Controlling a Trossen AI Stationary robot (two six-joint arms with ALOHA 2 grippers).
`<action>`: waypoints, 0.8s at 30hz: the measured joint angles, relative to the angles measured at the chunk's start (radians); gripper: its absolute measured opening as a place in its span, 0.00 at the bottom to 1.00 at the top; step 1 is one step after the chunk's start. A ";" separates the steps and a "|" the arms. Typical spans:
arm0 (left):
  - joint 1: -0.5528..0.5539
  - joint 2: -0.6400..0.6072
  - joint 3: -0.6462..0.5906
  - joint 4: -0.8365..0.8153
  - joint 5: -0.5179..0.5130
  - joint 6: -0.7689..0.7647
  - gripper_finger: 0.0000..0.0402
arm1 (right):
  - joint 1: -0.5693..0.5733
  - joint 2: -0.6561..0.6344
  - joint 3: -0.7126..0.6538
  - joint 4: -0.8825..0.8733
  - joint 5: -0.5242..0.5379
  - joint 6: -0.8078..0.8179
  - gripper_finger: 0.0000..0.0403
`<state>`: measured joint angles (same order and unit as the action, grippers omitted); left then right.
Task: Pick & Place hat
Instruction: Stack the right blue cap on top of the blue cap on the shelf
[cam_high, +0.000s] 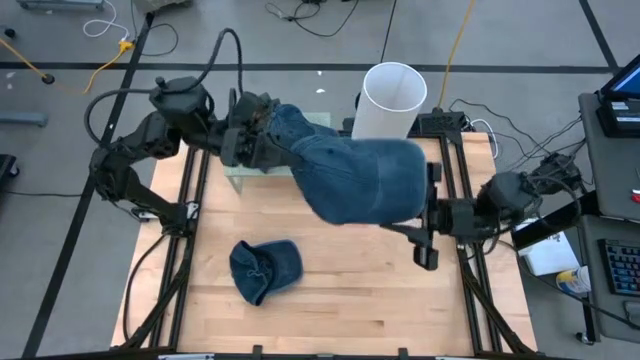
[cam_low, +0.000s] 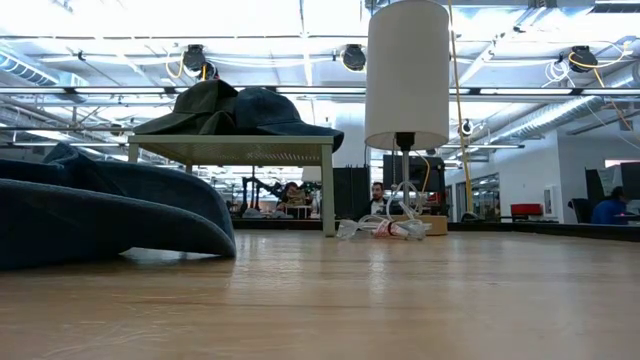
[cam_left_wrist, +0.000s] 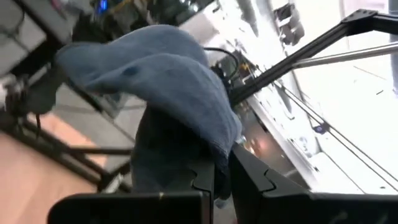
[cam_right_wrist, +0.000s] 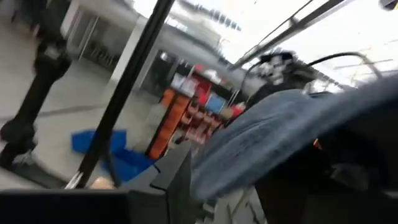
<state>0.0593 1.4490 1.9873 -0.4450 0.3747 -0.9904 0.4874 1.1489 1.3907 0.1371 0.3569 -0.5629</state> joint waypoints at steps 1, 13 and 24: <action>0.012 0.000 0.000 -0.010 0.027 -0.017 0.06 | 0.014 -0.007 0.000 -0.033 0.014 0.000 0.38; 0.152 -0.024 0.000 -0.047 0.281 -0.115 0.06 | 0.166 -0.072 0.000 -0.281 0.037 0.081 0.39; 0.336 -0.013 0.000 -0.158 0.436 -0.006 0.06 | 0.215 -0.078 0.000 -0.280 0.038 0.069 0.38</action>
<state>0.3951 1.4359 1.9876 -0.6035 0.8109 -0.9962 0.7025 1.0714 1.3907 -0.1429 0.3952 -0.4942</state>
